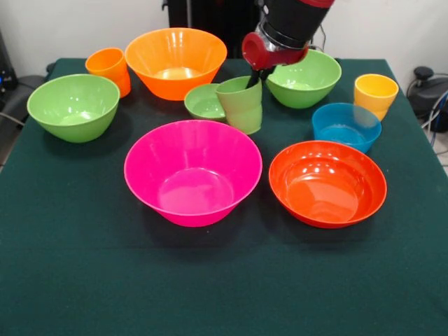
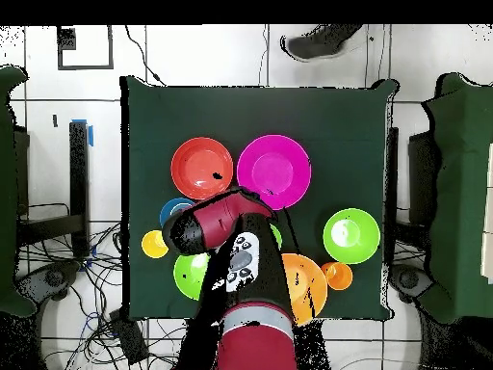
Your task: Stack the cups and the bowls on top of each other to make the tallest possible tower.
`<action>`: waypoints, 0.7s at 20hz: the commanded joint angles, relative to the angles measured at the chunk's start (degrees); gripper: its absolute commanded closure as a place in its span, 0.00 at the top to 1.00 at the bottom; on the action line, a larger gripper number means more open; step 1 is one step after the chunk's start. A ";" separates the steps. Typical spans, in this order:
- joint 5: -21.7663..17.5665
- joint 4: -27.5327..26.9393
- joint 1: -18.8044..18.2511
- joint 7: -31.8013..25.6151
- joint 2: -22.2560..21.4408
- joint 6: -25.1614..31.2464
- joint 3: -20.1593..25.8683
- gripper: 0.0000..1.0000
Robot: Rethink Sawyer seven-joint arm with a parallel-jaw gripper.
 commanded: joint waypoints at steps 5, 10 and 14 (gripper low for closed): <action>2.01 -4.18 2.50 8.53 1.42 5.38 -0.75 0.00; 2.47 -4.70 3.33 8.21 1.65 6.46 -2.07 0.00; 2.61 -5.56 4.31 8.16 1.88 7.47 -3.11 0.00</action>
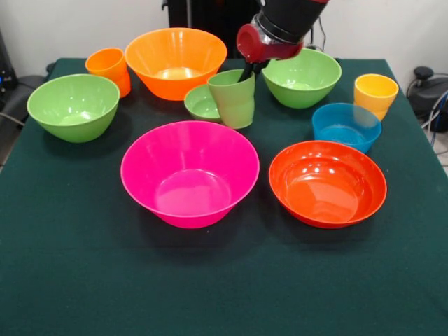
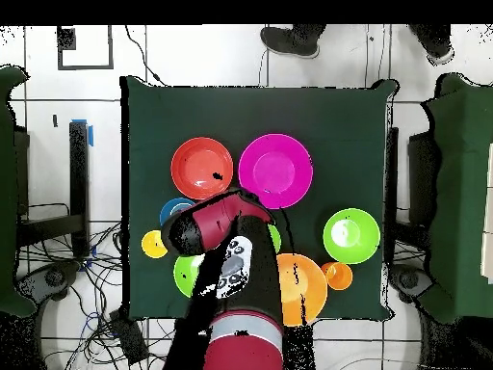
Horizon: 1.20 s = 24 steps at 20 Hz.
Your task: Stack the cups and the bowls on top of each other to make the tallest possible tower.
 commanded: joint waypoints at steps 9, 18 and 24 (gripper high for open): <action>2.36 -5.75 2.71 7.45 2.14 8.46 -0.41 0.00; 2.12 -6.97 3.20 7.26 2.39 9.61 -0.83 0.00; 1.18 -8.62 3.68 6.48 3.13 8.80 -1.08 0.00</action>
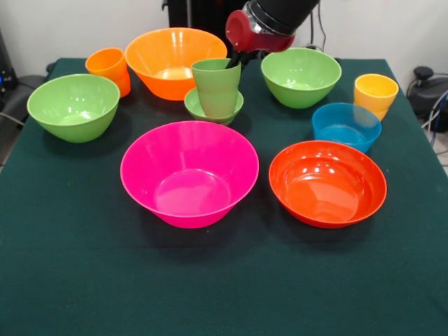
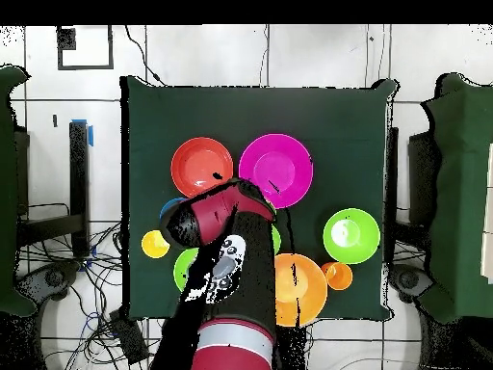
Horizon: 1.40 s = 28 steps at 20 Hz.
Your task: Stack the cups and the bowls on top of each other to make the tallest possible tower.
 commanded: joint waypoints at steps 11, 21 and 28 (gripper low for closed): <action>-0.53 -10.09 1.54 2.43 5.16 4.21 3.65 0.00; -0.31 -13.83 -0.35 -2.26 6.82 4.25 5.72 0.00; -0.38 -15.53 -1.35 -4.32 7.75 3.64 6.62 0.00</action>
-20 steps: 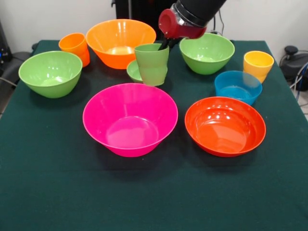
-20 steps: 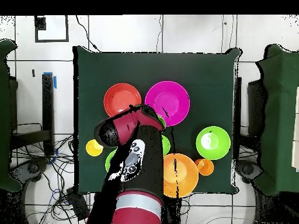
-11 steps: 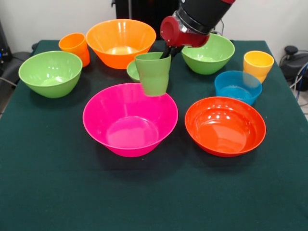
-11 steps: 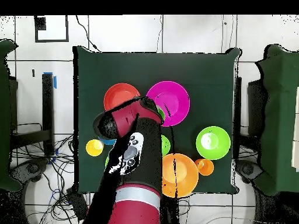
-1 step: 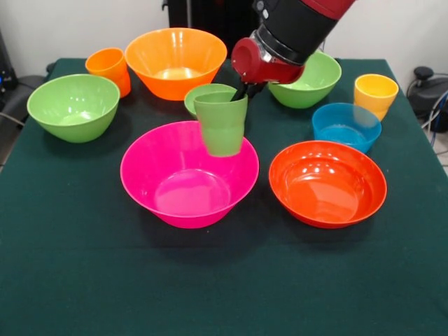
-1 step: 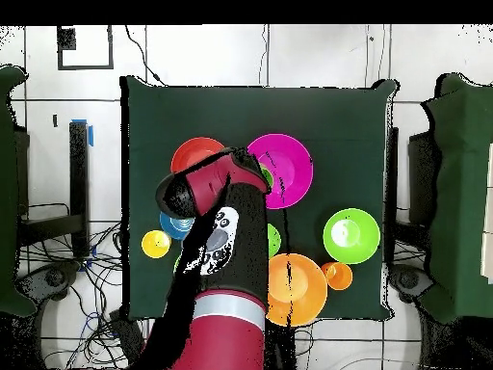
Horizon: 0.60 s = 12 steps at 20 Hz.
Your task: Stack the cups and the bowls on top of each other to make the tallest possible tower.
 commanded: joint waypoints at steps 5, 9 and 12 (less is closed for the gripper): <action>-0.44 -5.49 -2.11 -5.22 3.23 4.09 7.23 0.00; -0.63 -6.12 -2.22 -5.22 3.73 4.24 7.18 0.00; -0.70 -6.93 -2.08 -5.09 4.35 5.15 6.75 0.00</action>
